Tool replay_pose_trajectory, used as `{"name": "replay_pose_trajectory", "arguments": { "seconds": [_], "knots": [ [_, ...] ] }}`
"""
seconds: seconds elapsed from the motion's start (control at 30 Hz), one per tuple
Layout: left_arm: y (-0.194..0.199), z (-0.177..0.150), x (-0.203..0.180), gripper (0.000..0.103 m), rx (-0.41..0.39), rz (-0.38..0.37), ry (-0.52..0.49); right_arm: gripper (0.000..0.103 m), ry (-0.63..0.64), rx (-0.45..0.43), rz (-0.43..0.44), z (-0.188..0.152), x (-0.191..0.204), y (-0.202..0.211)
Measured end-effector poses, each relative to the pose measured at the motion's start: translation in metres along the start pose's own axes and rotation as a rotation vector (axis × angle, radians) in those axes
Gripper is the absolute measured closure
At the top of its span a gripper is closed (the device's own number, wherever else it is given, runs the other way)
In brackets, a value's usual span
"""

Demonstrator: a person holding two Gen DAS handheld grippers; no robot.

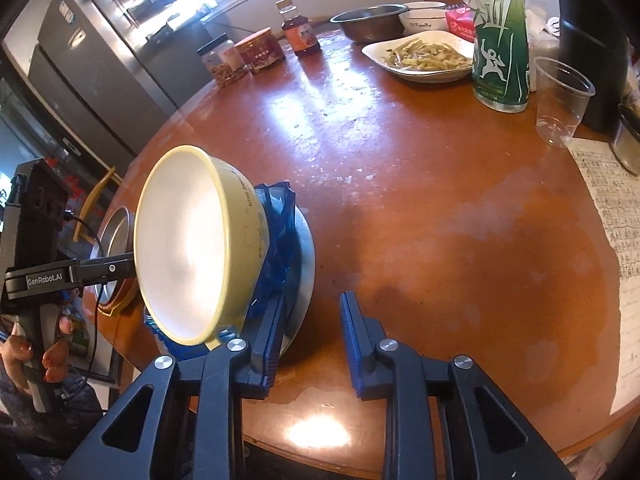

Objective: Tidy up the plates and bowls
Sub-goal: 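Lift the steel bowl stack with the left tool and carry it over the silver tray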

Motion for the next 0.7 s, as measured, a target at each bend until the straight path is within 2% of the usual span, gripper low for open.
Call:
{"name": "replay_pose_trajectory", "arguments": {
  "seconds": [0.2,0.43,0.57,0.7],
  "knots": [
    [0.0008,0.0016,-0.0027,0.071,0.000,-0.032,-0.007,0.080,-0.003,-0.001,0.024,-0.0003,-0.0005,0.0002],
    [-0.0015,0.0057,0.0028,0.071,-0.005,-0.084,0.030,0.083,-0.010,0.000,0.053,0.0007,0.0004,-0.0014],
    [-0.0007,0.0048,-0.0005,0.080,-0.013,-0.084,0.020,0.088,-0.001,-0.001,0.050,0.0020,0.0038,-0.0016],
    [-0.0012,0.0036,-0.0039,0.080,-0.021,-0.045,-0.003,0.088,0.004,0.001,0.027,0.0056,0.0063,-0.0047]
  ]
}}
Point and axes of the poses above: each gripper's, at about its wrist camera, not at the fingertips, and y roughly against the way its jaws point, x to its left, z to its top, the point moved 6 cm from there along -y, roughly the way its jaws point, and after that the axes turned 9 degrees about x, right-handed, at the moved point
